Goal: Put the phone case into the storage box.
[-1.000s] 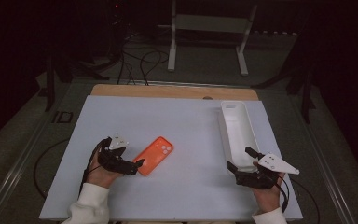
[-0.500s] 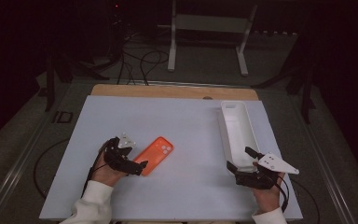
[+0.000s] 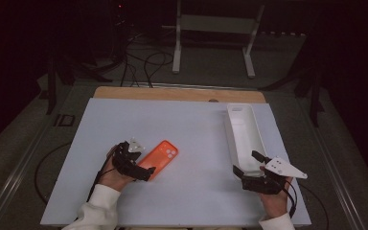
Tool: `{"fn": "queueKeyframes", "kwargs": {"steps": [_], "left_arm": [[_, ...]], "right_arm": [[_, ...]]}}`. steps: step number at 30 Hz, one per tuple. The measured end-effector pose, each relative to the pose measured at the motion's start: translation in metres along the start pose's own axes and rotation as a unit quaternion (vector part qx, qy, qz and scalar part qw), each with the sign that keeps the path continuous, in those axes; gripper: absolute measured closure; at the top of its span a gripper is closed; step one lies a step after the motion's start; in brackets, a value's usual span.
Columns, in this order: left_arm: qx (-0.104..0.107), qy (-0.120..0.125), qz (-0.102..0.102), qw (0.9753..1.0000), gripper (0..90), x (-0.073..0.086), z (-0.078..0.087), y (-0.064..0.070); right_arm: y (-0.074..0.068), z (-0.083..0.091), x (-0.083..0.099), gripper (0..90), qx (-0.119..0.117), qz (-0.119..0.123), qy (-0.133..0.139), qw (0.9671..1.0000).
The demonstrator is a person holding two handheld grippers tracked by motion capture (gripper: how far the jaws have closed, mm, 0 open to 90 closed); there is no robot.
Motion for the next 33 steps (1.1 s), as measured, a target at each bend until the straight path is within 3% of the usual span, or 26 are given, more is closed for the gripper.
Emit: {"fn": "queueKeyframes", "kwargs": {"steps": [33], "left_arm": [[-0.003,-0.046,-0.005,0.9989,0.0,0.005,-0.027,0.01]], "right_arm": [[0.0,0.0,0.001,9.1,0.0,0.001,-0.001,1.0]]}}
Point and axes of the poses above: each handheld gripper's, and its own axes: z roughly backward along the jaws, x roughly out of its underside, y roughly to its right, the point moved 8 cm from there along -z, roughly forward along the jaws, and after that the axes turned 14 degrees about z, right-handed, at the moved point
